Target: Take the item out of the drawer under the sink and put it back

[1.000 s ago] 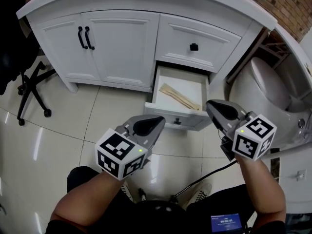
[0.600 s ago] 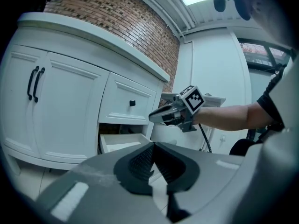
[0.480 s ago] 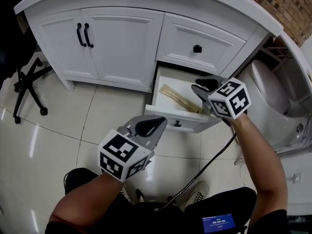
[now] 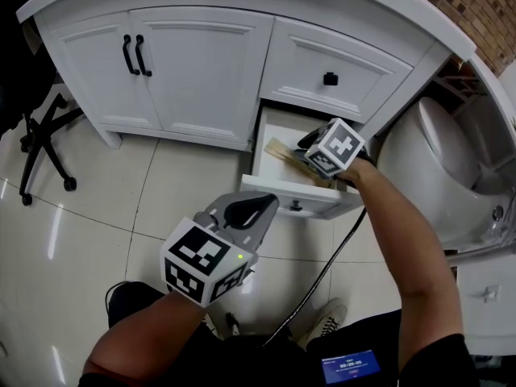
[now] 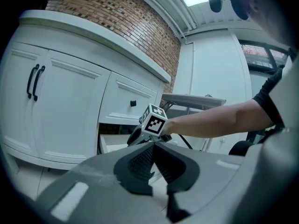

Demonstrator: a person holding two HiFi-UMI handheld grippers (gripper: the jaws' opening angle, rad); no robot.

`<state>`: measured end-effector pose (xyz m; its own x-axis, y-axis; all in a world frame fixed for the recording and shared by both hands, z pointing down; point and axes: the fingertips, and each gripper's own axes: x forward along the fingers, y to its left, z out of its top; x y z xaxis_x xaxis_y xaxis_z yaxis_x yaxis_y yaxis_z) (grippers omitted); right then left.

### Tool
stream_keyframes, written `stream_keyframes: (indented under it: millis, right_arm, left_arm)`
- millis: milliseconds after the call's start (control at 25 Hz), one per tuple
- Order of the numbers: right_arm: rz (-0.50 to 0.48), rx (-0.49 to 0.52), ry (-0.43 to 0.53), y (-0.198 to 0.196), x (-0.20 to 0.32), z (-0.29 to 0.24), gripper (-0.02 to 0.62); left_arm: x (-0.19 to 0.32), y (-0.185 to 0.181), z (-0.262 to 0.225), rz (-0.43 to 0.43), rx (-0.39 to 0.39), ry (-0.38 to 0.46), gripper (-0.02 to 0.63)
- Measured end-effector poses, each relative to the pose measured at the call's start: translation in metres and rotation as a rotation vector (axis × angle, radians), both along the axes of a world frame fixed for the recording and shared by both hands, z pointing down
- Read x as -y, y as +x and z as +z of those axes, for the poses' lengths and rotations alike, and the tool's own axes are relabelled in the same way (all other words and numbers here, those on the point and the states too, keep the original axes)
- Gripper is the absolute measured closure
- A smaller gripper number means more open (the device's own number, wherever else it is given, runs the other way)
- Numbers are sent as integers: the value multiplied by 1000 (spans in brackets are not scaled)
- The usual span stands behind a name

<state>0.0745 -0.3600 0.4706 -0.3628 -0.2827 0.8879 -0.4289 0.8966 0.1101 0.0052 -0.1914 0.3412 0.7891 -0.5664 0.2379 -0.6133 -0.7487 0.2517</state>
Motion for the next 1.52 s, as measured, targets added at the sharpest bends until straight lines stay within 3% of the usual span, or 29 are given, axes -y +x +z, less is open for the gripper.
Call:
stream_keyframes:
  millis: [640,920,1240,1520]
  right_arm:
    - [-21,-134,-77,-4,6,51,515]
    - [8,-121,-95,-4,8,50,538]
    - [12,-122,-24,-2,9,39,566]
    - [31,-57,66,-4,9,-4,568]
  left_arm:
    - [3,3,2,17,-18,-18,600]
    - [3,2,1,16,-21,-20,600]
    - [0,1,-2,11,-17,-6,600]
    - [-3,-2,-6,3,-5,10,600]
